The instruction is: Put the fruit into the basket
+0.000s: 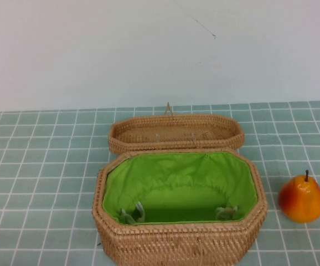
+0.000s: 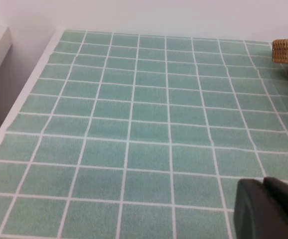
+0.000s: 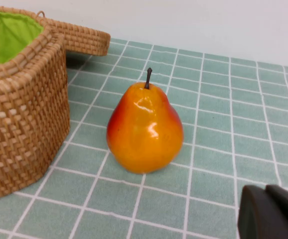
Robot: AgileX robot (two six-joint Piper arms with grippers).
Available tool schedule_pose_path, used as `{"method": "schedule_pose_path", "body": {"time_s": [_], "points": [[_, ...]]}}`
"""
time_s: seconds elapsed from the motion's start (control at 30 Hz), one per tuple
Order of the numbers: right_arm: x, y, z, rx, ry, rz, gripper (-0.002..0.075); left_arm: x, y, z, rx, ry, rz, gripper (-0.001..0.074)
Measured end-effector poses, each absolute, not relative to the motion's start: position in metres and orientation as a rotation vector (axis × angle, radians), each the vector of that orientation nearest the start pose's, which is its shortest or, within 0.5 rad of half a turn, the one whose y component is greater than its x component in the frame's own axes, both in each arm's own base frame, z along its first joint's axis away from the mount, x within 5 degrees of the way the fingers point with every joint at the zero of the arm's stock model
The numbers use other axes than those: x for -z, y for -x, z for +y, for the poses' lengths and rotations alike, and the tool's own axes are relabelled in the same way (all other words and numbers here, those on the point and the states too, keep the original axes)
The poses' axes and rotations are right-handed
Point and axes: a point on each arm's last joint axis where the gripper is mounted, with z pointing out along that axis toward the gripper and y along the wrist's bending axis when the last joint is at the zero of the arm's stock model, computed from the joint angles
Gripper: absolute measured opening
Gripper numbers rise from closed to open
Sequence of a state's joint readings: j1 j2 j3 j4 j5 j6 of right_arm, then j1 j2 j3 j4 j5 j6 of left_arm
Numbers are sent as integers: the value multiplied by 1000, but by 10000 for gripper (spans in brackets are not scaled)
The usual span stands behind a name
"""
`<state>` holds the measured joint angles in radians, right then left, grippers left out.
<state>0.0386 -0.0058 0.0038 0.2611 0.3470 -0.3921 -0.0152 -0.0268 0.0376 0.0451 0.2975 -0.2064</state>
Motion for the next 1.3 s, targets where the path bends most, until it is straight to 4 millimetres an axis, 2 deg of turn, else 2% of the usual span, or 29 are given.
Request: {"method": "schedule_pose_path", "body": {"time_s": [0.7, 0.9, 1.07, 1.2, 1.3], "points": [[-186, -54, 9, 13, 223, 1759, -3, -175, -54, 1, 112, 139, 1787, -3], [-201, -56, 6, 14, 139, 1604, -3, -175, -54, 0, 114, 141, 1787, 0], [-224, -54, -2, -61, -65, 1353, -3, -175, -54, 1, 112, 139, 1787, -3], [-235, -50, -8, -66, -142, 1217, -2, -175, -54, 0, 113, 140, 1787, 0], [-245, -46, -13, -194, -279, 1076, -3, -175, -54, 0, 116, 142, 1787, -3]]}}
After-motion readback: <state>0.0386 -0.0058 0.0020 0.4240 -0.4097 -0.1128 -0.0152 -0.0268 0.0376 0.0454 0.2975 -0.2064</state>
